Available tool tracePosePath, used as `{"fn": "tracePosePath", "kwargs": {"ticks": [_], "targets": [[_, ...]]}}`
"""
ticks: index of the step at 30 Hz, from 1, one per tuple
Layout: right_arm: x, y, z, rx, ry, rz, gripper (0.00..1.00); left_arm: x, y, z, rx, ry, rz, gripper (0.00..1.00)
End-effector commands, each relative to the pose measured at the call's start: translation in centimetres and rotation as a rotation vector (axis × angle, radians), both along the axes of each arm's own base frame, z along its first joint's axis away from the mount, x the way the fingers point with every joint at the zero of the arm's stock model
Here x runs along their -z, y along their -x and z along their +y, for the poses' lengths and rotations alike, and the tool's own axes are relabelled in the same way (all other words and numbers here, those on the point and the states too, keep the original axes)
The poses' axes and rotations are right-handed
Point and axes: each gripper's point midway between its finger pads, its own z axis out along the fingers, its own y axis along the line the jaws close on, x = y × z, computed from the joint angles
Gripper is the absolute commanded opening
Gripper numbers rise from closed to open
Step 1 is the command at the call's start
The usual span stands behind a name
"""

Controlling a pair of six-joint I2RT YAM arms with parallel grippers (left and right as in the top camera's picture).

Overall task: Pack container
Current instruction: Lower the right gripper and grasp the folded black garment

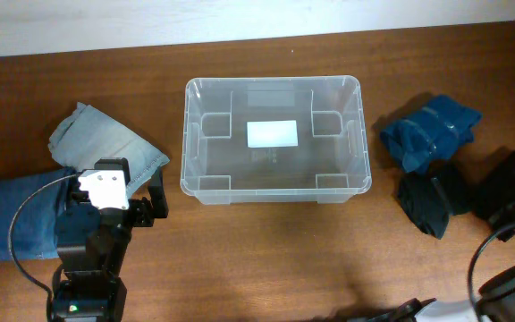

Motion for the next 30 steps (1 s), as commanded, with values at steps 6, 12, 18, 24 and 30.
{"fn": "tracePosePath", "kwargs": {"ticks": [6,12,18,24,30], "targets": [[3.6,-0.3,-1.3,-0.006,-0.019,0.026,0.98,-1.2,-0.1,-0.3,0.013,0.006,-0.024,0.99],[5.6,-2.1,-0.2,-0.065,-0.104,-0.062,0.99,-1.1,-0.1,-0.3,0.012,0.006,-0.023,0.99],[5.5,-3.7,0.7,-0.113,-0.155,-0.166,0.77,-1.2,-0.1,-0.3,0.012,0.006,-0.024,0.99],[4.6,-4.8,1.1,-0.146,-0.166,-0.241,0.55,-1.2,-0.1,-0.3,0.012,0.006,-0.024,0.99],[1.7,-6.6,1.6,-0.209,-0.192,-0.378,0.37,-1.2,-0.1,-0.3,0.012,0.006,-0.024,0.99]]}}
